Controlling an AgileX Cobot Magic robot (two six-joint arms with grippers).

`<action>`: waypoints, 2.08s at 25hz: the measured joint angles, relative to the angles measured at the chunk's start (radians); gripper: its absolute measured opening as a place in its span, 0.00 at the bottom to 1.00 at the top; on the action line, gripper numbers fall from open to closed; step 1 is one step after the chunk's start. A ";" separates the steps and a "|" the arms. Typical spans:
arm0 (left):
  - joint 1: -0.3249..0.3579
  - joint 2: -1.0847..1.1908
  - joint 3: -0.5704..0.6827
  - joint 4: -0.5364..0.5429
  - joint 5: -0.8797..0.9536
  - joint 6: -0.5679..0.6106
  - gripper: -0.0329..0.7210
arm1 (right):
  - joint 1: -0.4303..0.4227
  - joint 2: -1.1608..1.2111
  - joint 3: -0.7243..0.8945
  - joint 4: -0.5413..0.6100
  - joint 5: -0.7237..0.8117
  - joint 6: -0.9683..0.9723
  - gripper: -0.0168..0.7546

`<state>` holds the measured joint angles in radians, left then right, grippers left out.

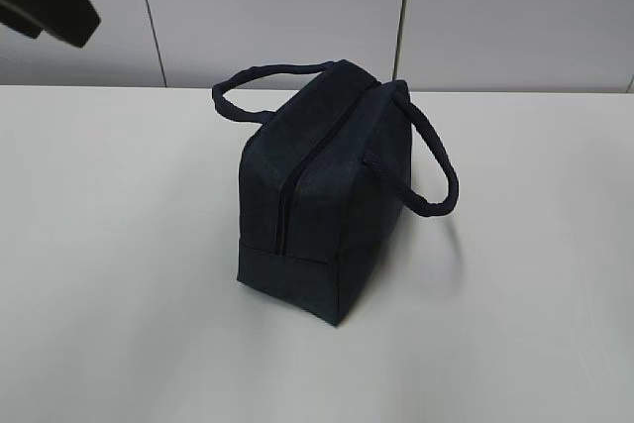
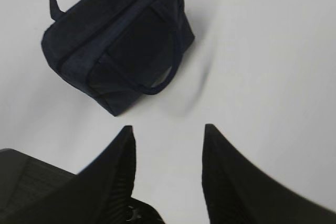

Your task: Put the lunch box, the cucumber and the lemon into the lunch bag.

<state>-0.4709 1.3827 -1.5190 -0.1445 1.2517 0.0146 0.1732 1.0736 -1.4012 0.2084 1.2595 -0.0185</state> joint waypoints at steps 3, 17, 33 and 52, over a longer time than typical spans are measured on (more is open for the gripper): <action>0.000 -0.073 0.063 -0.006 0.000 0.000 0.42 | 0.000 -0.135 0.081 -0.104 0.003 -0.040 0.43; -0.001 -0.417 0.304 -0.008 0.005 0.000 0.36 | 0.000 -0.589 0.284 -0.170 0.011 -0.071 0.43; -0.001 -0.904 0.689 -0.008 -0.116 0.044 0.36 | 0.000 -0.930 0.609 -0.172 0.017 -0.095 0.43; -0.001 -1.325 1.012 0.020 -0.148 0.053 0.36 | 0.000 -1.090 0.900 -0.182 -0.085 -0.098 0.43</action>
<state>-0.4723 0.0581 -0.5070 -0.1247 1.1041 0.0672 0.1732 -0.0160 -0.5016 0.0268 1.1743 -0.1169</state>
